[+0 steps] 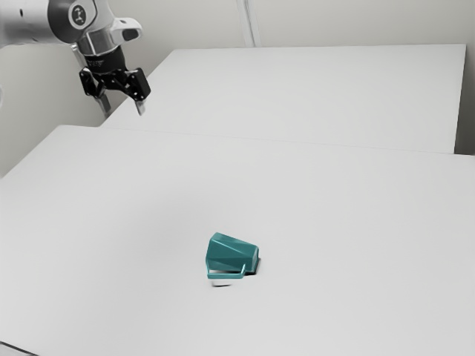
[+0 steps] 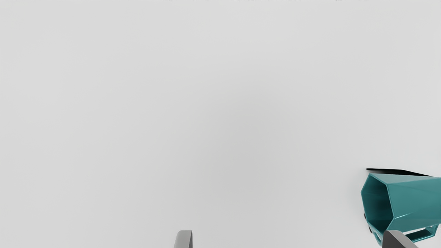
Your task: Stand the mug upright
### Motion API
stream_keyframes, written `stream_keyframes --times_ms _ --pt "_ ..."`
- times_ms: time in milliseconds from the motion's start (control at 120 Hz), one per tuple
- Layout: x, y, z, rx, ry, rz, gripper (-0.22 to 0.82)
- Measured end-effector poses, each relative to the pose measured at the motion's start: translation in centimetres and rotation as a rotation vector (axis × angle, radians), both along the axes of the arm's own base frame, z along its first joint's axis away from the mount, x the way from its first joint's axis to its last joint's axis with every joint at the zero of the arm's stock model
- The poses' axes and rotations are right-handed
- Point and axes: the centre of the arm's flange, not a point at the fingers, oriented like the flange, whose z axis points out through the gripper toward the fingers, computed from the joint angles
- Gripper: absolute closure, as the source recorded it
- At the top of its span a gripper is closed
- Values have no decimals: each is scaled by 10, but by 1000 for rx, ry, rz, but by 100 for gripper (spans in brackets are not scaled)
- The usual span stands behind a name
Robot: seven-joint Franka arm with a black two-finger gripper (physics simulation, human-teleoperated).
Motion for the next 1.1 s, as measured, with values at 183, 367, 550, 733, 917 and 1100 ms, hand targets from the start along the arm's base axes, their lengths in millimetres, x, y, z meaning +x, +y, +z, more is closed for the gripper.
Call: stream_keyframes --times_ms 183,367,550,733,917,1100 --pt "-23 15 -54 -99 61 38 0" --pt "-73 41 -189 -539 53 232 0" --pt "-93 -26 -249 -738 -43 185 0" --pt "-106 -86 -296 -808 -60 84 0" --pt "-117 -111 -312 -854 -105 11 0" --pt "-129 -117 -325 -889 -136 -28 0"
